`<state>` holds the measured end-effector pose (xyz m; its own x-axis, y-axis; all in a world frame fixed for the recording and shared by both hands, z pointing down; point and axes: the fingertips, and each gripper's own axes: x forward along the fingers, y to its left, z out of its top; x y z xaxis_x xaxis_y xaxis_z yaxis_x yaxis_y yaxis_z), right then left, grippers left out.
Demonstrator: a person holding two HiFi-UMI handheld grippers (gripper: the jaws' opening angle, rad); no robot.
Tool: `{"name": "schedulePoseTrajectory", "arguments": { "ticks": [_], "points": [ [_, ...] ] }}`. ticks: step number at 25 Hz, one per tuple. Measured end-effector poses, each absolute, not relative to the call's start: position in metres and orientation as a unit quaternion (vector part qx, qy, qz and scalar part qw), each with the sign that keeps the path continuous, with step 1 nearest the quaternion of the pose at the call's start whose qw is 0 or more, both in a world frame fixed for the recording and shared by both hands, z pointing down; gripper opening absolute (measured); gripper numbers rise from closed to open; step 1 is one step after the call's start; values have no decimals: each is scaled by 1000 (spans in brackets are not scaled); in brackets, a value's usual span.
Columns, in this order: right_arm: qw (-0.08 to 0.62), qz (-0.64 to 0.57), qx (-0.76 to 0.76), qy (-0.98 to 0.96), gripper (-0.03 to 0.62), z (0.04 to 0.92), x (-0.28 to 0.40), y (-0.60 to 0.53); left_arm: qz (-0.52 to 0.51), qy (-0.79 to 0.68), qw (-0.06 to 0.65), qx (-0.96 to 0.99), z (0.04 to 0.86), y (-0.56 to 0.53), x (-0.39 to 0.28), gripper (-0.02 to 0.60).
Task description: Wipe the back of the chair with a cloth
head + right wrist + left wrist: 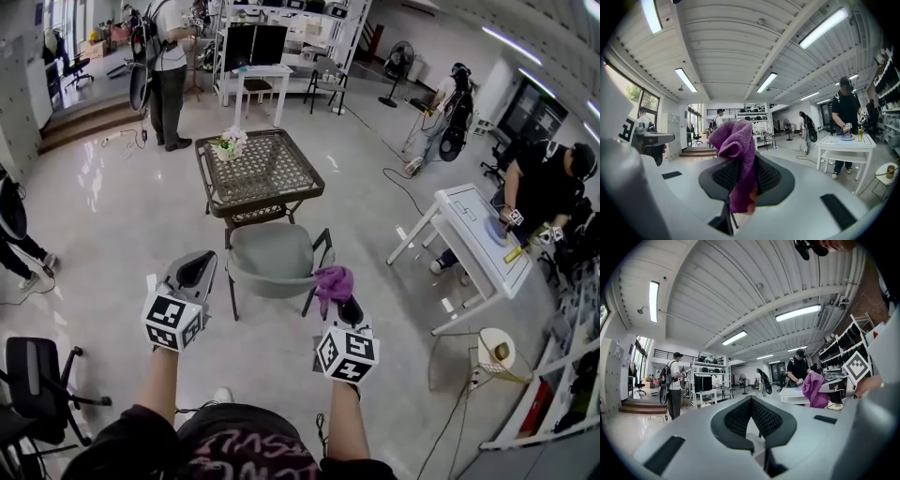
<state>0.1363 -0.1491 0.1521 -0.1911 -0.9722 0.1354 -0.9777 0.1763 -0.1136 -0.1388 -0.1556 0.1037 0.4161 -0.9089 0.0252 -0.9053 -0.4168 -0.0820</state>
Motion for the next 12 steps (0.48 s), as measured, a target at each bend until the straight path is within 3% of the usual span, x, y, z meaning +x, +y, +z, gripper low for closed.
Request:
{"name": "schedulePoseTrajectory", "arguments": {
  "ticks": [12],
  "points": [
    [13, 74, 643, -762, 91, 140, 126, -145, -37, 516, 51, -854, 90, -155, -138, 9]
  ]
}}
